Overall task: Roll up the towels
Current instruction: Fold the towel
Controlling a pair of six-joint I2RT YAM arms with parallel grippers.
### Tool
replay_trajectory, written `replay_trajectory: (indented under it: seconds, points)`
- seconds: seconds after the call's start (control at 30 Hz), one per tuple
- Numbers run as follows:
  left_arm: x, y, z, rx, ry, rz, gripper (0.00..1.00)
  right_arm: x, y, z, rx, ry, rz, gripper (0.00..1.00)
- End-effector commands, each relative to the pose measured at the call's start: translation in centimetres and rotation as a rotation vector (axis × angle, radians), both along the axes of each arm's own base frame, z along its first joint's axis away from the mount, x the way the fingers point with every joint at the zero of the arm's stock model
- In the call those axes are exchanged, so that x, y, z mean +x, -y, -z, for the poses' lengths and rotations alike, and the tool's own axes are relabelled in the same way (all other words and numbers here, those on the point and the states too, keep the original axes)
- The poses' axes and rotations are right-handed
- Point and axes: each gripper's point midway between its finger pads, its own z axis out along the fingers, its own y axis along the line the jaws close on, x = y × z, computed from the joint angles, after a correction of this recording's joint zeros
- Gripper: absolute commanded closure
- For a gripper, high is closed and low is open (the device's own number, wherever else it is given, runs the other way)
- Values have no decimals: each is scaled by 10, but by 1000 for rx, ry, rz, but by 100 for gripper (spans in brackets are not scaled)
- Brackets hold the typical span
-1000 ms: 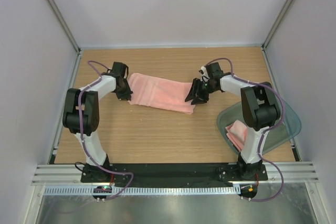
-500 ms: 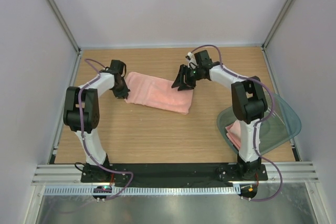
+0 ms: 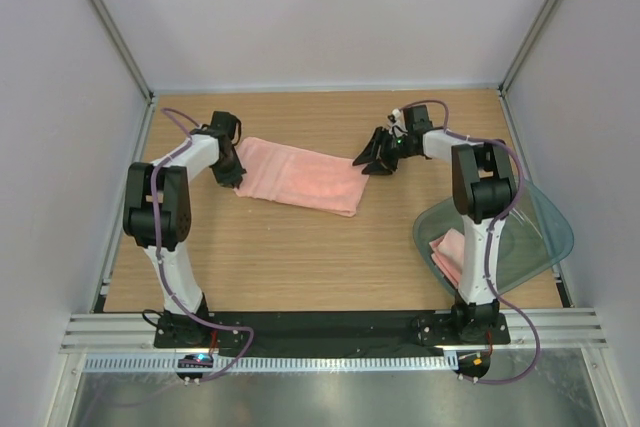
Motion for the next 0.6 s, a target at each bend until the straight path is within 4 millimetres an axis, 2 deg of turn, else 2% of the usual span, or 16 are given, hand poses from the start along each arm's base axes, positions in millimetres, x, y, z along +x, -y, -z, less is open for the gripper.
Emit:
replay_trajectory:
  seconds: [0.0,0.07,0.1,0.17,0.2,0.27,0.33,0.43,0.53,0.57]
  points:
    - [1,-15,1,62,-17,-8,92,-8,17,15,-116,-10,38,47]
    - [2,-14,1,59,-14,-8,92,-10,18,4,-115,10,42,47]
    - [2,-13,1,53,-13,-6,92,-8,17,-17,-103,57,44,47]
    - [2,-13,0,50,-12,-4,92,-16,10,-35,-74,86,30,47]
    - [2,-12,0,47,-13,-4,92,-19,2,-56,-53,136,14,47]
    - [2,-11,0,42,-12,-3,93,-32,-11,-71,-6,162,-21,47]
    - [2,-11,0,39,-10,-4,93,-48,-33,-85,39,185,-76,49]
    - [5,-9,-2,34,-4,1,94,-77,-63,-83,89,163,-162,51]
    - [7,-8,-5,28,4,-1,94,-96,-83,-69,115,126,-209,54]
    - [9,-9,-7,28,8,-1,94,-103,-85,-54,112,91,-215,55]
